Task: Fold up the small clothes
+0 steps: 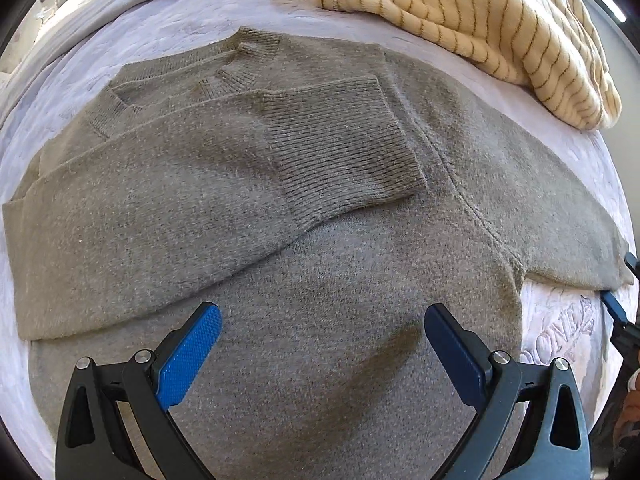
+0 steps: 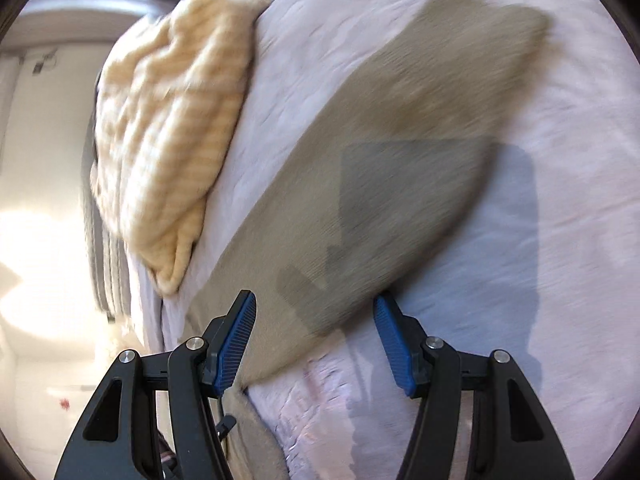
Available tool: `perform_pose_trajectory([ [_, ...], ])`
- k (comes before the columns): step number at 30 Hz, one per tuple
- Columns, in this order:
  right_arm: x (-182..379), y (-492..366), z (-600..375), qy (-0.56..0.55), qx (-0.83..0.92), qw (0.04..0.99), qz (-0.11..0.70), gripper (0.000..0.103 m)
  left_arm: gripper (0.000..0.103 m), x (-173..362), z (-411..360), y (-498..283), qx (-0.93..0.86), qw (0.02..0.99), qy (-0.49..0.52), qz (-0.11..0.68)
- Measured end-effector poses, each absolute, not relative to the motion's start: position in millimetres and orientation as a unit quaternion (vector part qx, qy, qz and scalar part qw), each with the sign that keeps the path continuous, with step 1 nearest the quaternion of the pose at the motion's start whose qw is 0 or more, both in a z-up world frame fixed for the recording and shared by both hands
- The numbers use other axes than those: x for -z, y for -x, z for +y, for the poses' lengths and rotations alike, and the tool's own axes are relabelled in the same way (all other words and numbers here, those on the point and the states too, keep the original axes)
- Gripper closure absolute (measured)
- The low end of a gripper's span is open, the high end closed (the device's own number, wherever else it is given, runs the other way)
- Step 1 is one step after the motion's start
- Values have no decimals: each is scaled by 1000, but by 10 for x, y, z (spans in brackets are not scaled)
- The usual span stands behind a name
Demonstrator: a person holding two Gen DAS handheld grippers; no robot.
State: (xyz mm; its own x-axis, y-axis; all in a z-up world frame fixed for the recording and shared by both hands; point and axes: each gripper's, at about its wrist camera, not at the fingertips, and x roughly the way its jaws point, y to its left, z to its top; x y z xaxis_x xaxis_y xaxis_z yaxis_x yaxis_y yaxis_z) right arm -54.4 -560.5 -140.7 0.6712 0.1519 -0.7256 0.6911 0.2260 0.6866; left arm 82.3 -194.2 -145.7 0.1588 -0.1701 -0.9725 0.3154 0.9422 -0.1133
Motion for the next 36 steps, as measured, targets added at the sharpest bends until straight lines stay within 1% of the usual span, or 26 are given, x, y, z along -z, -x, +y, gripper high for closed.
perform_pose_trajectory([
  [6,1502,707,-5867,-615,222,690,310,38,1,1555,-2060,-932,146,763,-60,627],
  [13,1564,355,-6059,-637,199,691,279,39,1,1618,-2226,-1060,129,766,-60,627],
  [14,1572,300,-6060,-641,188,689,280,51,1,1618,-2248,-1067,127,767,-59,627],
  [15,1584,205,-6054,-644,175,688,287,75,1,1617,-2266,-1069,126,767,-58,627],
  [16,1595,131,-6032,-646,159,686,293,85,1,1617,-2278,-1077,124,767,-57,627],
  [17,1595,68,-6009,-649,147,686,294,93,1,1617,-2291,-1089,122,768,-56,627],
  [27,1176,-630,-5492,-592,36,738,322,93,1,1671,-2162,-1203,102,768,-37,631],
  [36,865,-1428,-4604,-522,-54,772,357,93,1,1625,-1685,-1355,75,785,-13,615],
])
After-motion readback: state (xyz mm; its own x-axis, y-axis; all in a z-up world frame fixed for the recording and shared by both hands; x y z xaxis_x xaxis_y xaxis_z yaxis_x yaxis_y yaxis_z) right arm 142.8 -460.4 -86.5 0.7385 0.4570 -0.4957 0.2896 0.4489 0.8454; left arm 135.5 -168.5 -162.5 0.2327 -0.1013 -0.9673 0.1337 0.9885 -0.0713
